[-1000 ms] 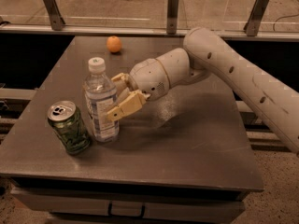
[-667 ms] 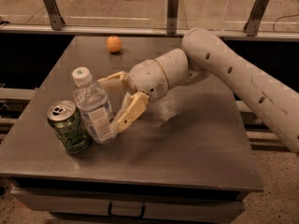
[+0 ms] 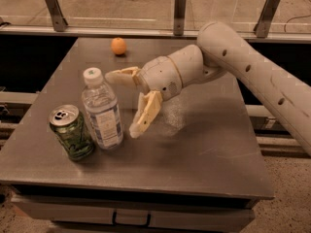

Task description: Move blue plastic bottle near green can

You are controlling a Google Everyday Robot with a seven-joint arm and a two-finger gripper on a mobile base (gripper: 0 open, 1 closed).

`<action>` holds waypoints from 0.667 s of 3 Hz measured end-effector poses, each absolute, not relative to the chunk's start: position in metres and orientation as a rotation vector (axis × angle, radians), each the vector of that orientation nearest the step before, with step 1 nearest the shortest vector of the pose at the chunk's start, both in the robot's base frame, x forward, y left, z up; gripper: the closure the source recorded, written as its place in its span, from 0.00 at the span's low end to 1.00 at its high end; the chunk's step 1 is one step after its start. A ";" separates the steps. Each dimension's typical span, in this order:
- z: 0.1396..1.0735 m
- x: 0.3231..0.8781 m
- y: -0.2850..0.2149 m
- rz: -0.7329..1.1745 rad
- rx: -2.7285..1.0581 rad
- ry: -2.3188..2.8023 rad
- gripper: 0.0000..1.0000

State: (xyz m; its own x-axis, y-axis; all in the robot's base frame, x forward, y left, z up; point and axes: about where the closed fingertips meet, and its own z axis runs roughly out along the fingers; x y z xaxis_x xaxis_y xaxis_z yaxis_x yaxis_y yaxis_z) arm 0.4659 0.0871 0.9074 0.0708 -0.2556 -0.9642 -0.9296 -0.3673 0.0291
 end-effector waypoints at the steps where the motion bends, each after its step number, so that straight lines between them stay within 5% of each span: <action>1: 0.935 0.495 0.052 1.157 -1.683 1.260 0.00; 2: 0.997 0.542 -0.012 0.861 -1.571 1.347 0.00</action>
Offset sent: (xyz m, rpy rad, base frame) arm 0.1464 -0.2125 0.2014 -0.1170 -0.4539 -0.7022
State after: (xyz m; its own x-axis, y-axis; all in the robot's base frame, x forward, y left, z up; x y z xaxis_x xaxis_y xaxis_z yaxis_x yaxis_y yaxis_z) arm 0.5416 -0.0116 0.9966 0.1750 -0.3822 -0.9074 -0.9840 -0.0361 -0.1746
